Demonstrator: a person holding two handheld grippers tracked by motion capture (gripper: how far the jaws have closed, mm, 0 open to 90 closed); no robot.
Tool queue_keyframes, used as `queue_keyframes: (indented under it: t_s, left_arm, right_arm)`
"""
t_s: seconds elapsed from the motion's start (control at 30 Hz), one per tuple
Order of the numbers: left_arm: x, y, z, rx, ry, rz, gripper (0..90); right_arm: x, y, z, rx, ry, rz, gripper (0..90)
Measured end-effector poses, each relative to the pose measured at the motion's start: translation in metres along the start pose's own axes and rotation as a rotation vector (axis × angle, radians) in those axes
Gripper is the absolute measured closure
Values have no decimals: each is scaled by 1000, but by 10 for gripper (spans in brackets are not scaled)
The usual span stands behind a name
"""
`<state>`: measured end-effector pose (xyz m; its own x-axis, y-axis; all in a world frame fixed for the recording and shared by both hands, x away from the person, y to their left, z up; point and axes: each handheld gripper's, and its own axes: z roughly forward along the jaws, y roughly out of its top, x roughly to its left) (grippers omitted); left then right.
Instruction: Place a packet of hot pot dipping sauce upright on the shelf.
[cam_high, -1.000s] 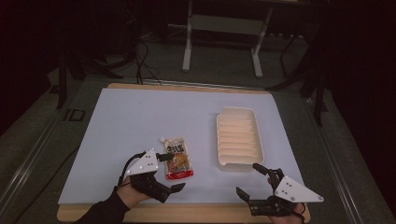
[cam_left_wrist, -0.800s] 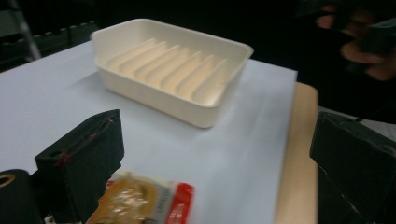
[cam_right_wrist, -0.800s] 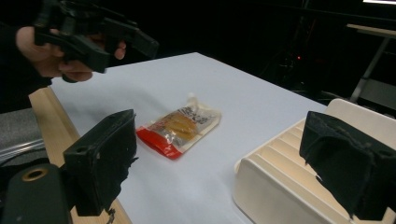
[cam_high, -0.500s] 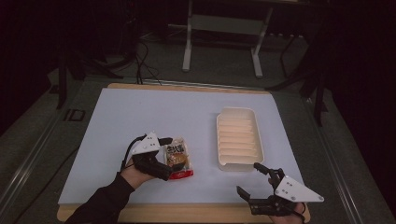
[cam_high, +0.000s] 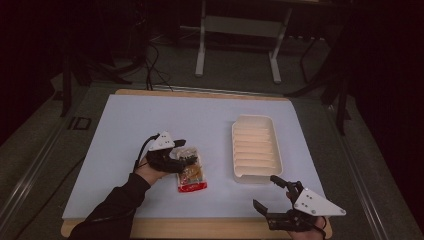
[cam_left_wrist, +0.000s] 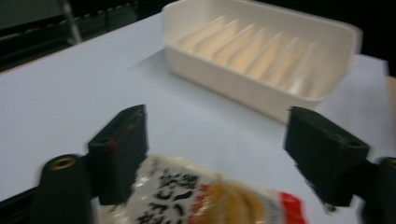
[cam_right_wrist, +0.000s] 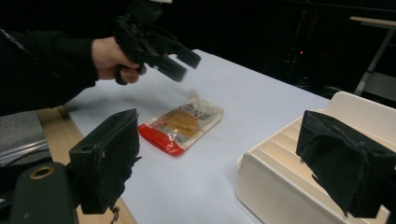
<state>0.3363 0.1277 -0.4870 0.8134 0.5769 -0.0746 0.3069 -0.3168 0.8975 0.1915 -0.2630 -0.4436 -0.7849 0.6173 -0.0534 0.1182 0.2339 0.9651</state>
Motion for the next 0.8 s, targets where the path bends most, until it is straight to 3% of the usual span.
queue_keyframes:
  t_s: [0.03,0.1,0.27,0.47,0.63,0.8]
  left_arm:
    - [4,-1,2,2,-5,-12,232]
    - [9,-2,4,5,25,-18,233]
    - [25,-6,7,7,29,-75,307]
    - [34,-12,17,59,44,-56,399]
    - [41,-18,29,110,46,-75,401]
    - [46,-22,37,155,80,-56,400]
  right_arm:
    - [0,0,0,0,0,-3,132]
    - [1,0,-1,-9,-5,-13,136]
    - [1,0,-1,-10,-1,-13,139]
    - [1,-1,-1,-6,7,-11,143]
    - [0,-1,-1,-9,16,-8,163]
    - [0,-2,0,-1,21,-3,164]
